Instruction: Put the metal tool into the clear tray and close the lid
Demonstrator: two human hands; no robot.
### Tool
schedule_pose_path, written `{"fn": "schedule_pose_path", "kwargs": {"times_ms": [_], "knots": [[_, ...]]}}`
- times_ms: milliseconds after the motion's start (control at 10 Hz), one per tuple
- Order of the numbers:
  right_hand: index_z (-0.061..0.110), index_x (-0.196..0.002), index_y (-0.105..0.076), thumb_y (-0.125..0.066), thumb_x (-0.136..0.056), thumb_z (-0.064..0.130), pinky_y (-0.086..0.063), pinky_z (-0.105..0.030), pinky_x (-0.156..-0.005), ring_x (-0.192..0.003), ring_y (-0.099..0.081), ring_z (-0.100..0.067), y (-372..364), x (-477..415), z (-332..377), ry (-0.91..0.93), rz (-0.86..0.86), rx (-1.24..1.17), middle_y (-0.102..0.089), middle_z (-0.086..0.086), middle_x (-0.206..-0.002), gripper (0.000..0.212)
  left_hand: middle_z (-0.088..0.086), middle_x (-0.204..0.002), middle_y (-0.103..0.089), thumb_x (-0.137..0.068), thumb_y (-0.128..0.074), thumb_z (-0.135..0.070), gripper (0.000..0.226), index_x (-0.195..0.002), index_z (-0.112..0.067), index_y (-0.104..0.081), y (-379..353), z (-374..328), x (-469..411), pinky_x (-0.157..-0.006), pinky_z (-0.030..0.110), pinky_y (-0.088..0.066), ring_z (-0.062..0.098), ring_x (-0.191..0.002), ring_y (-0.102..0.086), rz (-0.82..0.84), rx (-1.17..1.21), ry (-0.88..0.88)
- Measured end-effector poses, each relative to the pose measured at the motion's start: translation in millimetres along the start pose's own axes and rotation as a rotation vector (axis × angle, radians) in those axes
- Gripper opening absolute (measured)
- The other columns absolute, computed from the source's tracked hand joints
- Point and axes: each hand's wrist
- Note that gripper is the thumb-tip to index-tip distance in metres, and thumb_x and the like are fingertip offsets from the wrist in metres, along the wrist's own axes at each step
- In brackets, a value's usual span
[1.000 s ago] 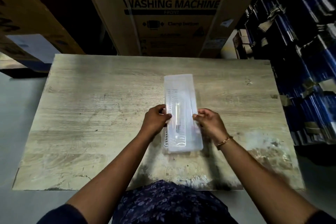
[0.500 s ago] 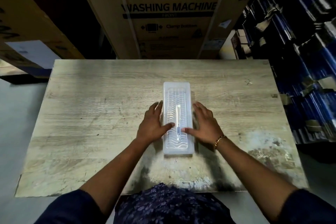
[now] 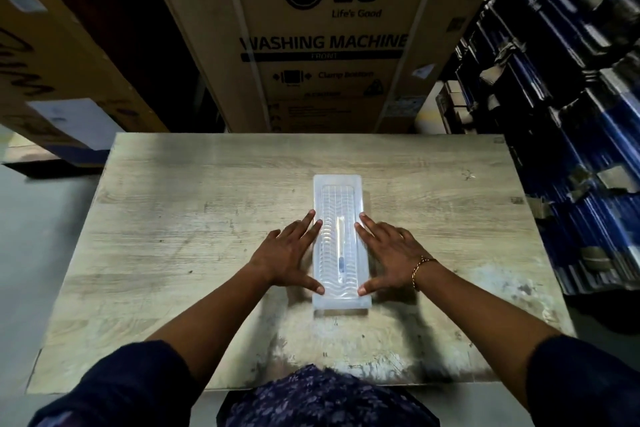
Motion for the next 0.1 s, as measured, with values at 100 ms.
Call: {"fn": "schedule_pose_path", "kwargs": {"times_ms": [100], "knots": [[0.026, -0.154, 0.007, -0.039, -0.064, 0.09, -0.012, -0.045, -0.12, -0.151, 0.002, -0.019, 6.2, 2.8, 1.2, -0.074, -0.136, -0.162, 0.012, 0.007, -0.164, 0.12, -0.003, -0.166, 0.027, -0.064, -0.042, -0.096, 0.133, -0.159, -0.023, 0.016, 10.5, -3.5, 3.3, -0.126, 0.052, -0.007, 0.018, -0.156, 0.013, -0.088, 0.052, 0.078]]}}
Point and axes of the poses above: each hand's wrist, its own x-axis away from the middle knuckle, its own y-axis out of the back of the hand, z = x × y
